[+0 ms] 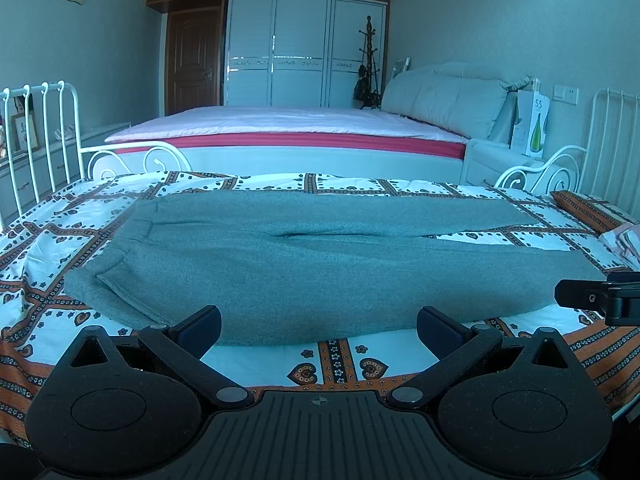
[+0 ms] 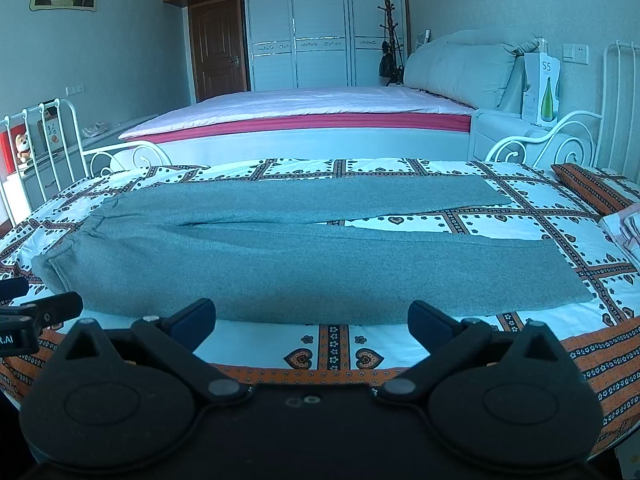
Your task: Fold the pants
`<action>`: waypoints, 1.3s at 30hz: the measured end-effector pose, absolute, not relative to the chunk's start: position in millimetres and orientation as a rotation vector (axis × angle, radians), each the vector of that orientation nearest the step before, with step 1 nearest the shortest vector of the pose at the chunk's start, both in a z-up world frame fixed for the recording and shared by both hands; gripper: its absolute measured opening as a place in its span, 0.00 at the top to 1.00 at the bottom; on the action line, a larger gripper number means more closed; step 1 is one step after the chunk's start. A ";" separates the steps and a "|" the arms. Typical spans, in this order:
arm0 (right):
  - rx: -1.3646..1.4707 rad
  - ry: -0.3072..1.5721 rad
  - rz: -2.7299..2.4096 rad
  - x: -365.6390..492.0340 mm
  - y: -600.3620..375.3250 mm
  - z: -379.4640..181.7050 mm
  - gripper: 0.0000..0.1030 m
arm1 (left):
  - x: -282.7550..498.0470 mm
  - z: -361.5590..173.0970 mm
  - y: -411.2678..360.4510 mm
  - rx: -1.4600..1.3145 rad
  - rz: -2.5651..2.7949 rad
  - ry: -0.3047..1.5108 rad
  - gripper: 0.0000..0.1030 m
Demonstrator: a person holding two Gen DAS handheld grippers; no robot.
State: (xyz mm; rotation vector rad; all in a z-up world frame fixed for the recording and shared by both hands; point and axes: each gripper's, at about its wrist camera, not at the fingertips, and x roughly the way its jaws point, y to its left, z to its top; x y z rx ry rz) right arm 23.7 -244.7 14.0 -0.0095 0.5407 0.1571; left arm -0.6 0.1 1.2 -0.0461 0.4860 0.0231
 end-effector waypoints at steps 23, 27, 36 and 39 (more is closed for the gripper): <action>-0.013 0.545 0.157 23.9 -242.9 10.0 0.06 | 1.2 -1.5 -1.2 -0.038 0.024 0.490 0.00; -0.014 0.545 0.158 23.7 -242.5 9.3 0.06 | 1.2 -1.8 -2.1 -0.036 0.026 0.490 0.00; -0.014 0.545 0.158 23.8 -242.3 9.3 0.06 | 1.2 -1.5 -2.5 -0.036 0.026 0.490 0.00; -0.013 0.545 0.158 23.9 -242.3 9.4 0.06 | 1.2 -1.5 -2.7 -0.037 0.027 0.490 0.00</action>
